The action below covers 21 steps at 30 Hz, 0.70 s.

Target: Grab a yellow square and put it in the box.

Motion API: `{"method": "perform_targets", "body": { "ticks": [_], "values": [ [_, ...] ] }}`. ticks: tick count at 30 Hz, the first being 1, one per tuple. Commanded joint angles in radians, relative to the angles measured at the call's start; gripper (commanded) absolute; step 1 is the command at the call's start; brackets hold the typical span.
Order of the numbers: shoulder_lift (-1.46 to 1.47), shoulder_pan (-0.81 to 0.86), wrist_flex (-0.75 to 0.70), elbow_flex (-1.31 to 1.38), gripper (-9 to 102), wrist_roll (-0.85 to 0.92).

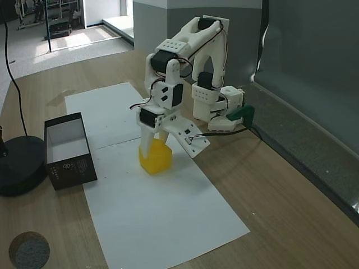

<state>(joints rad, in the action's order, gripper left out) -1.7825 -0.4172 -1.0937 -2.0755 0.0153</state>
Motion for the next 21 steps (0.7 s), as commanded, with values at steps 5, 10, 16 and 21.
{"method": "perform_targets", "body": {
  "ticks": [5, 10, 16, 21],
  "values": [
    [-0.018, 0.009, -0.049, 0.268, 9, -0.002],
    [-0.015, 0.046, -0.117, 0.627, 9, -0.002],
    [0.037, 0.189, -0.081, 0.899, 9, -0.002],
    [0.192, 0.325, 0.034, 0.948, 9, -0.003]
  ]
}}
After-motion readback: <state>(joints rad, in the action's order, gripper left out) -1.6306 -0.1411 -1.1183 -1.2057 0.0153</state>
